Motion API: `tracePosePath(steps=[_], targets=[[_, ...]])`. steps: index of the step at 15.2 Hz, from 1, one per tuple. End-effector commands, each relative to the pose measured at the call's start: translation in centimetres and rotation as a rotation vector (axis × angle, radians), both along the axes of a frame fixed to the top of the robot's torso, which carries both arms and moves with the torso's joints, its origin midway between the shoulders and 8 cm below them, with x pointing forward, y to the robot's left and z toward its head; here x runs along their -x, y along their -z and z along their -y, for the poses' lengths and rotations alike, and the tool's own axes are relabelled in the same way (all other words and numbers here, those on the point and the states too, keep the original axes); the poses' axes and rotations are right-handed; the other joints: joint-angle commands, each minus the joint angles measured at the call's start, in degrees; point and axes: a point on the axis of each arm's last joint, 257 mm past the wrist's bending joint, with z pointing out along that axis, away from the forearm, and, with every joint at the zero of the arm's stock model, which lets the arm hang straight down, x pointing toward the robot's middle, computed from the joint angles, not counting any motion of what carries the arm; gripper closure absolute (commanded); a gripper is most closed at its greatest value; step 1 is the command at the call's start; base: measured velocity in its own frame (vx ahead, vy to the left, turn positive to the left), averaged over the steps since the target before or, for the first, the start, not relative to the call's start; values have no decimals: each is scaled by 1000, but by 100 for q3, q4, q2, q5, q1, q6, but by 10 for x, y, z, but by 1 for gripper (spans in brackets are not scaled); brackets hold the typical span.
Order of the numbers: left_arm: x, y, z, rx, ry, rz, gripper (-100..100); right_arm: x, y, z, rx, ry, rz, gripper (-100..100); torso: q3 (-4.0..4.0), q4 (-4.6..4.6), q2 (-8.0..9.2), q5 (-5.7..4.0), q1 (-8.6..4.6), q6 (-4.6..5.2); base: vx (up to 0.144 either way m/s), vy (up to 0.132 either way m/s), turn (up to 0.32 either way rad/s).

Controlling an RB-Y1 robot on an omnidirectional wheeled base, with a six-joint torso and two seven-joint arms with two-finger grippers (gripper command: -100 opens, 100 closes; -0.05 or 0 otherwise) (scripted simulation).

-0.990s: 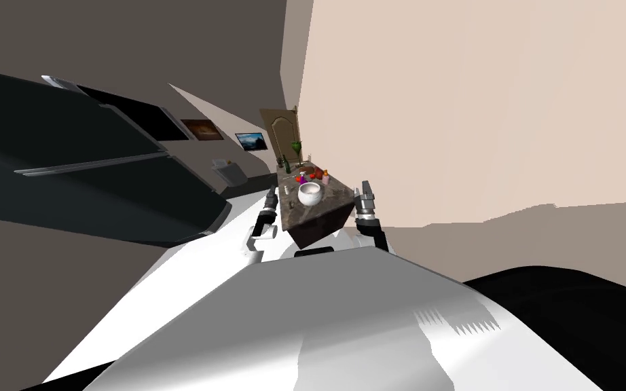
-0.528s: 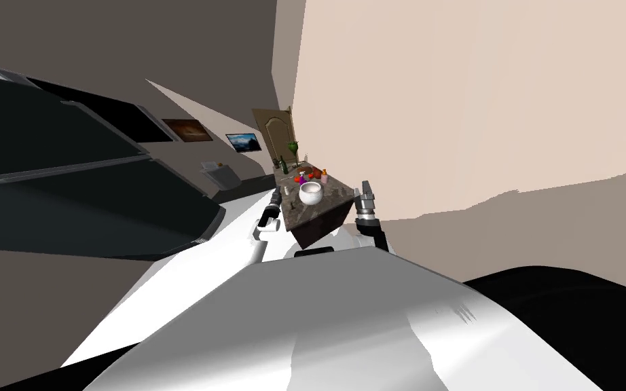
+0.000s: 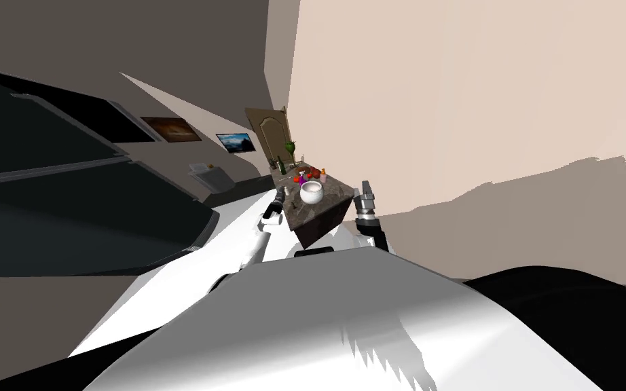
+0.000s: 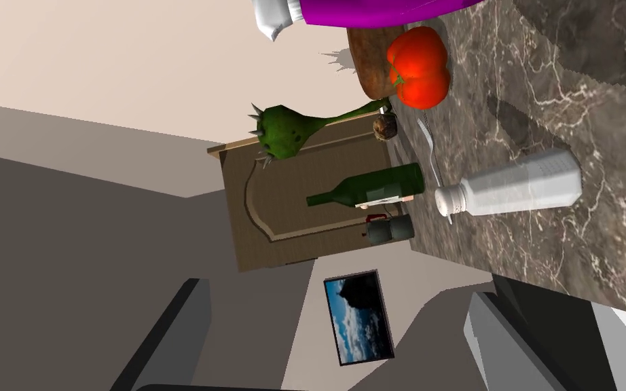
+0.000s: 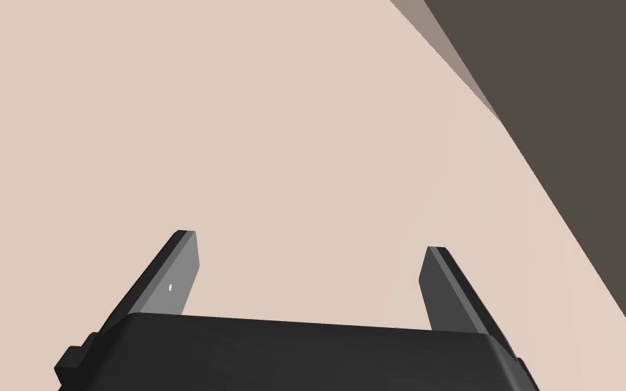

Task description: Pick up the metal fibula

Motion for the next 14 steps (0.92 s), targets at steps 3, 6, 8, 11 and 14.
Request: tracePosePath(steps=[3,6,8,11,14], targets=[[-11,18,3,-6,0,-60,-100,0,0,0,0,0,0,0,-2,-1,-4,1,0,-4,-7,99,-79],[-24,31,8,-11,3,-119,-100,0,0,0,0,0,0,0,-2,-1,-4,-2,-9,0,-14,90,-141],[-36,38,15,-16,8,-167,-100,0,0,0,0,0,0,0,-1,-1,-1,-1,-3,0,-29,123,-172],[-47,48,20,-22,11,-225,-100,0,0,0,0,0,0,0,0,0,-1,0,1,0,-20,117,-138],[-55,55,27,-28,16,-274,-100,0,0,0,0,0,0,0,1,0,3,0,-1,-2,-39,110,-128]])
